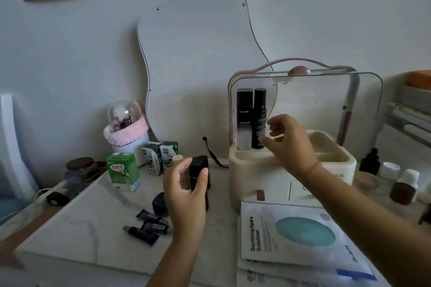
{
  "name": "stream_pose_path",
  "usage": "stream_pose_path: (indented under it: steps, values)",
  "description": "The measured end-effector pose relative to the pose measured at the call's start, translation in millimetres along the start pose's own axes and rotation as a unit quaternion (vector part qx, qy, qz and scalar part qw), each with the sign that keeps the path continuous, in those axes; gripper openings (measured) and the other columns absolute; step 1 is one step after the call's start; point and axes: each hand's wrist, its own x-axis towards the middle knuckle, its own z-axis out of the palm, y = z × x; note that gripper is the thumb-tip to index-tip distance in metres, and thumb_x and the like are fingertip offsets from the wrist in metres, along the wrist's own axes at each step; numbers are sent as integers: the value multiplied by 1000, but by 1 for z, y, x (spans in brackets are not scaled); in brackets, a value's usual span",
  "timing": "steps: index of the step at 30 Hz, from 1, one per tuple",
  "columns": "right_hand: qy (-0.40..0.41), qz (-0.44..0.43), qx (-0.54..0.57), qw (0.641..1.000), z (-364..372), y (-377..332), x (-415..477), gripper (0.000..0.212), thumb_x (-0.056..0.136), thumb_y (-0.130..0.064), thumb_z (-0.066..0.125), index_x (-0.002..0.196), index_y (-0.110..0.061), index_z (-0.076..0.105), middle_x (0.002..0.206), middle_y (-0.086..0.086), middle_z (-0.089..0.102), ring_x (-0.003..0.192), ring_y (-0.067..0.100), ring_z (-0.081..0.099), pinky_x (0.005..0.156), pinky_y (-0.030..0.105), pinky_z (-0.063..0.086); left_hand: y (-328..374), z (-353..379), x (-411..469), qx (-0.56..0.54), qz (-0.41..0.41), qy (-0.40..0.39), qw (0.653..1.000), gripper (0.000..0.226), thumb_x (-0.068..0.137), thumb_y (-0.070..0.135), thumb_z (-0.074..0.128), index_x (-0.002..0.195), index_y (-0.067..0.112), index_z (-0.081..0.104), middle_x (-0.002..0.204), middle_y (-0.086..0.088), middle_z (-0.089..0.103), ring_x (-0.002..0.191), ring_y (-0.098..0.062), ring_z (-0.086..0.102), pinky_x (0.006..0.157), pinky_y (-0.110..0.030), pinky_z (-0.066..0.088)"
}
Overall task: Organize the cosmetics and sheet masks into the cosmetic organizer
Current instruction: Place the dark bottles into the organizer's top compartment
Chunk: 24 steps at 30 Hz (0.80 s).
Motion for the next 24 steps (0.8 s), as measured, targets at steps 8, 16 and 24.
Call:
stream_pose_path:
  steps: [8,16,24]
  values:
    - [-99,-2,64,993,4,-11,-96,27,78,-14,73,98,-22,57,86,-7,62,78,4,61,73,14,50,-35,-3,4,68,-104,-87,988,42,78,20,75,113,29,52,109,6,63,100,-11,61,80,-19,44]
    - [-133,12,105,986,10,-10,-98,33,75,-16,76,103,-19,59,91,-6,63,81,7,63,73,15,52,-16,-6,6,51,-95,-118,987,20,82,28,69,101,29,63,105,-1,66,97,-13,63,76,-22,46]
    - [-152,-45,107,981,1,-33,-77,45,75,-26,75,117,-24,59,102,-9,67,92,4,61,77,28,55,63,15,-3,-121,-36,-255,959,41,76,31,69,115,21,63,101,13,72,96,-2,66,75,-12,48]
